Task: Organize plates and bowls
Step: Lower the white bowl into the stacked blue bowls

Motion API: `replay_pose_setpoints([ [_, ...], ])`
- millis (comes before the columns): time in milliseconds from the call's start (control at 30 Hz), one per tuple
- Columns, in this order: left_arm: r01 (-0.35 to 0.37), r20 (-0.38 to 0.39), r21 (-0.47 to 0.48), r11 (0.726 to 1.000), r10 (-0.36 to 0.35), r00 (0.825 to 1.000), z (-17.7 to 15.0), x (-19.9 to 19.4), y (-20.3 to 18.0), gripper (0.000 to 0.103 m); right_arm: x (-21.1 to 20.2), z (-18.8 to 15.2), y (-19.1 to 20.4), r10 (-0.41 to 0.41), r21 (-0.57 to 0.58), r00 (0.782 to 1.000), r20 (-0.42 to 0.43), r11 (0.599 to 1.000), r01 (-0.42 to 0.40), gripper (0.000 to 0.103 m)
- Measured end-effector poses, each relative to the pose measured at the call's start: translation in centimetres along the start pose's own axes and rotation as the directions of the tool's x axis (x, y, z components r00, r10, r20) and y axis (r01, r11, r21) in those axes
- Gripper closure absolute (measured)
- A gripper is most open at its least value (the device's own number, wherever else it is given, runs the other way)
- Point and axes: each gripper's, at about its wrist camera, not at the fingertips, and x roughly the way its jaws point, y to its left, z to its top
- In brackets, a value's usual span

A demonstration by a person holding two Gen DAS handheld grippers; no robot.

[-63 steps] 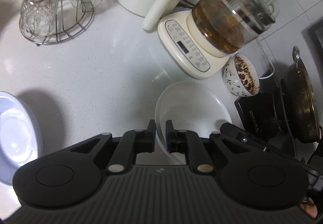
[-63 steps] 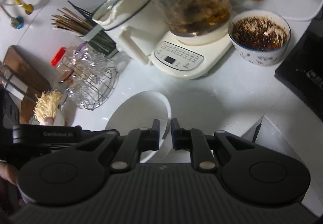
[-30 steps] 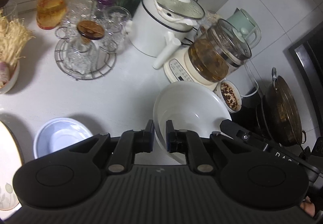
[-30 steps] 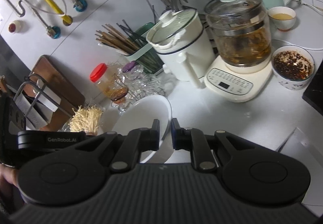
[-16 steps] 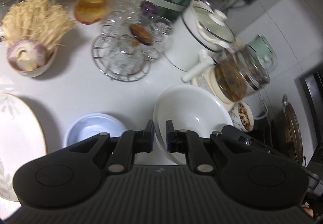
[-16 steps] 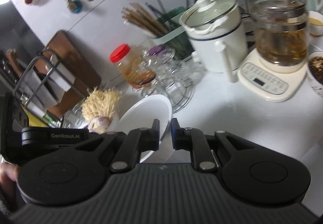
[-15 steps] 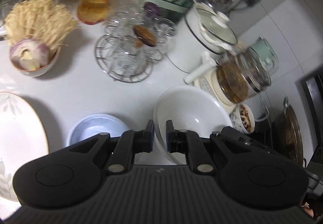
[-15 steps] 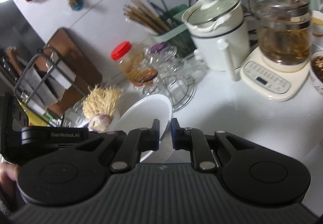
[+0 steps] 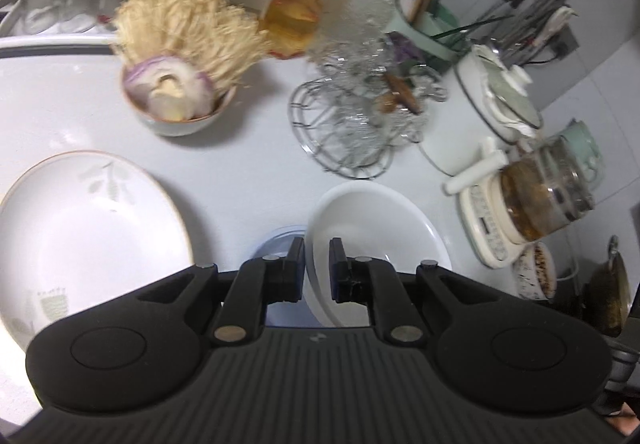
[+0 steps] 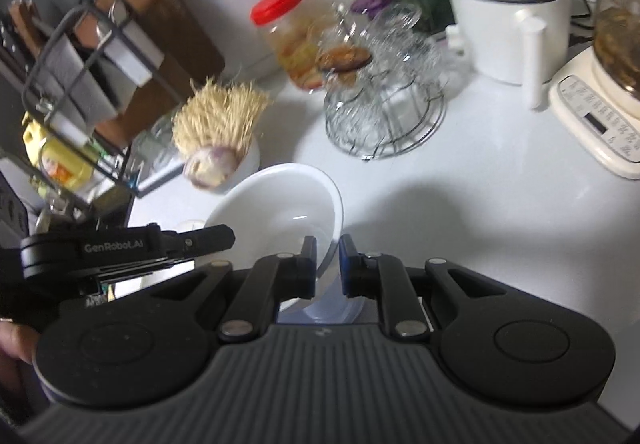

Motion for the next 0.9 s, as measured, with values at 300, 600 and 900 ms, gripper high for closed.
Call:
replay_pose_setpoints([
  [300,-0.068,-0.067,0.018,0.998,0.069,0.995,-1.2,2.8,1.6,0.091,3.2,-1.4,0.1,-0.045,-0.028,0.997,-0.063,0.999,0.043,0.088],
  [600,-0.067,-0.088,-0.015,0.998,0.065,0.994,-2.1,4.2,2.9,0.091,5.2,-2.3,-0.8,-0.045,-0.026,0.992,-0.114,0.999,0.042,0.087],
  [900,-0.071,-0.101,-0.062,0.996,0.065,0.993,-2.0,3.8,3.7,0.083,5.4,-2.0,-1.2,-0.025,0.014,0.991,-0.133,1.000,0.027,0.086],
])
